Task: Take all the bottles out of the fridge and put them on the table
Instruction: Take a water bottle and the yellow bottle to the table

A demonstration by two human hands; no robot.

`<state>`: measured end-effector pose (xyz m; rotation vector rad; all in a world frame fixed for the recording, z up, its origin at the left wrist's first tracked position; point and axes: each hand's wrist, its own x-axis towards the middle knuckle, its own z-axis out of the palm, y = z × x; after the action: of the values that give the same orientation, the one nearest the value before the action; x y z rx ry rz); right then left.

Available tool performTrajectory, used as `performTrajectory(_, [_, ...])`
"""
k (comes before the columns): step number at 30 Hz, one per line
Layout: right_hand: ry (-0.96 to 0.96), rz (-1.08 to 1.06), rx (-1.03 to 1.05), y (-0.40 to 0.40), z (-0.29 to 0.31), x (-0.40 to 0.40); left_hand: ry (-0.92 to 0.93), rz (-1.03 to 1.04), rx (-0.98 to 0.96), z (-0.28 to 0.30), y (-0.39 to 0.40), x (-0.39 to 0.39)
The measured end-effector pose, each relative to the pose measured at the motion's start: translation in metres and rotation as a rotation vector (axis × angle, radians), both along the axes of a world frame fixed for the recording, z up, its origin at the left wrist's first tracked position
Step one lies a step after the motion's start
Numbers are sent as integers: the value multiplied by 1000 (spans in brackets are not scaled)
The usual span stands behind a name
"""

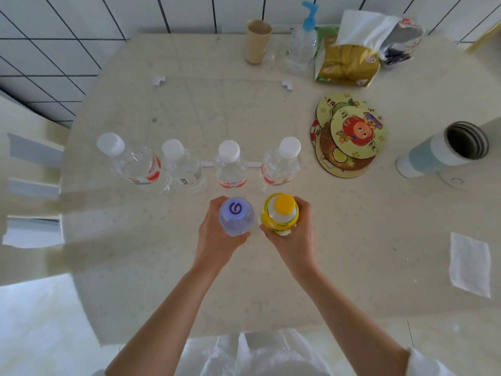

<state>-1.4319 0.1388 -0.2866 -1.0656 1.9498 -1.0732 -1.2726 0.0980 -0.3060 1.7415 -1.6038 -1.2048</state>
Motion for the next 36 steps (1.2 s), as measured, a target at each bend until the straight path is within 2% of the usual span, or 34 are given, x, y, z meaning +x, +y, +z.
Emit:
performTrajectory(11, [15, -43, 109, 7, -21, -2, 127, -13, -29, 0, 6, 6])
performTrajectory(17, [-34, -96, 51, 21, -24, 6, 158, -54, -54, 1, 11, 19])
performTrajectory(22, [-53, -120, 114, 52, -29, 10, 148, 57, -38, 7, 35, 27])
performTrajectory(27, [-68, 45, 127, 97, -27, 11, 107, 133, -29, 13, 84, 35])
performTrajectory(32, [-91, 285, 160, 153, -4, 10, 49, 338, -156, 27, 178, 36])
performTrajectory(36, [-72, 469, 103, 198, 18, 17, 19, 500, -84, 42, 262, 45])
